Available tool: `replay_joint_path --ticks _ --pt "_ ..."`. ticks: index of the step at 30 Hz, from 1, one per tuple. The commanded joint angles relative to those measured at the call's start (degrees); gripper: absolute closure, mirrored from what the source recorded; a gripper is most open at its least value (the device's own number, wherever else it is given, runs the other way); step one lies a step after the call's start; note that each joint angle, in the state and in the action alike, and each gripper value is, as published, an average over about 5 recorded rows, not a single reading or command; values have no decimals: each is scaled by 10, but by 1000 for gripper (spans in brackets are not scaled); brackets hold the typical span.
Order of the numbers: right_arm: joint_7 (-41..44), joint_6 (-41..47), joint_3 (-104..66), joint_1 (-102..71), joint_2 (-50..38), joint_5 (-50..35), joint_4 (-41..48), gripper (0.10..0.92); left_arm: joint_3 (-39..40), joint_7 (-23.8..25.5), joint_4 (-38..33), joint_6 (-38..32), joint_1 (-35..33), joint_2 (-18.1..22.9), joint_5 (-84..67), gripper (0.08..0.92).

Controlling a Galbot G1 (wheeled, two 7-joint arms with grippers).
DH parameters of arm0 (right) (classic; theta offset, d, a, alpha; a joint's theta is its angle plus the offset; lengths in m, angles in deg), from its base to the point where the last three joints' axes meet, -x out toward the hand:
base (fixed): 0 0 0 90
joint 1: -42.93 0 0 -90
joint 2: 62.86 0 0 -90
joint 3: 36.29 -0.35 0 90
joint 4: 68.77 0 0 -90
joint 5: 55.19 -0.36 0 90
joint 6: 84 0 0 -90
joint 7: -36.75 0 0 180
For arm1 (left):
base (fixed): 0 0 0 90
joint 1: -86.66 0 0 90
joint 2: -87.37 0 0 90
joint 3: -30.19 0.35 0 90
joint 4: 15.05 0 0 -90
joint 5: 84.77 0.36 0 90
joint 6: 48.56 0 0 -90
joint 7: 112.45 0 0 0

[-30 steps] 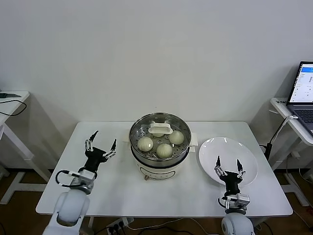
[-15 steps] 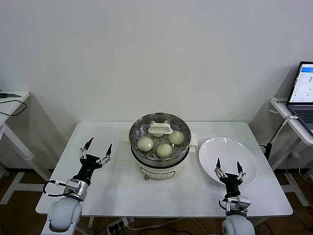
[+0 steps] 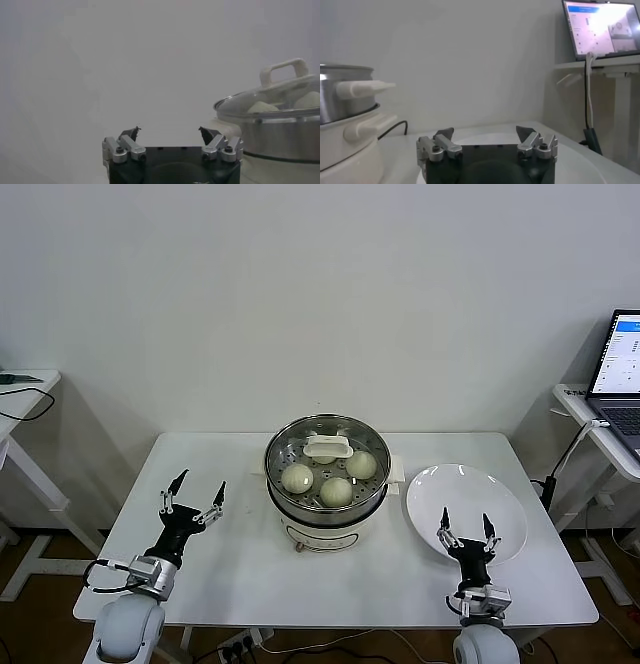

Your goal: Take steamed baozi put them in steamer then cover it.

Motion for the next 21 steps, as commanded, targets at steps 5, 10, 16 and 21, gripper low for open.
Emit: replay_joint_path --ticks 5,10,16,21 --pt "0 10 -2 -3 2 5 -2 203 -1 2 4 -8 -4 0 -6 177" --pt "0 11 -3 -4 2 7 -3 203 0 1 3 -10 -7 0 -3 177" --pt "0 7 -4 -5 3 12 -3 203 -1 1 0 -10 -10 1 -1 177" --pt "0 6 -5 -5 3 14 -3 203 -1 0 -1 -10 -11 2 1 177"
